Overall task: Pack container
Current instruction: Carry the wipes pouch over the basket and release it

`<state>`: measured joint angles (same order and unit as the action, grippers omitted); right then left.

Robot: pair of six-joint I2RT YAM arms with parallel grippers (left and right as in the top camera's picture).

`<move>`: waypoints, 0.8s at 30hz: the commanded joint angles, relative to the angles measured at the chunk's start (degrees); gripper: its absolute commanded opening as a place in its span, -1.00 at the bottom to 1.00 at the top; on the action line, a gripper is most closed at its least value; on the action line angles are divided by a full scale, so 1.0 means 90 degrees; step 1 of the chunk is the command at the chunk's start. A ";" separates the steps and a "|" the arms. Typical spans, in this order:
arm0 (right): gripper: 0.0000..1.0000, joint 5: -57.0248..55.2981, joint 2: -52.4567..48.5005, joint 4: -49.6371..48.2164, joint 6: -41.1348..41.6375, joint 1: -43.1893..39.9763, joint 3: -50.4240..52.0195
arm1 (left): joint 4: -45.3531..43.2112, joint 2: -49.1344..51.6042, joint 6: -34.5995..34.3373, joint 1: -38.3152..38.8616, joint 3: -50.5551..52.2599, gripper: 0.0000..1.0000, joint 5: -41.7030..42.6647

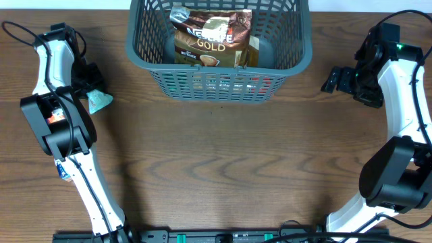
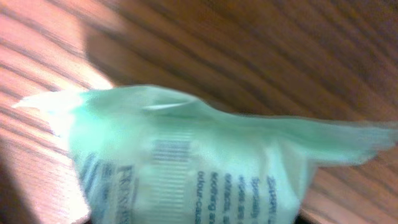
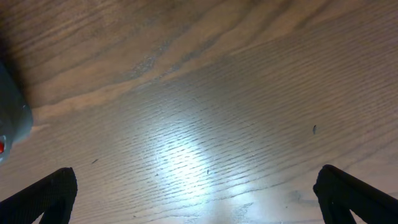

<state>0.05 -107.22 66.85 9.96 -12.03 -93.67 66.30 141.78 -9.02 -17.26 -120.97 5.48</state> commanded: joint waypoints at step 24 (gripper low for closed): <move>0.99 -0.0129 0.0007 0.0049 -0.0216 0.0036 0.0022 | -0.0294 -0.5061 0.2720 0.2654 -0.1134 -0.90 0.0175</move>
<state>-0.51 -107.22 67.61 8.88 -12.03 -93.67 65.14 95.68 -0.71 -0.36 -130.23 6.11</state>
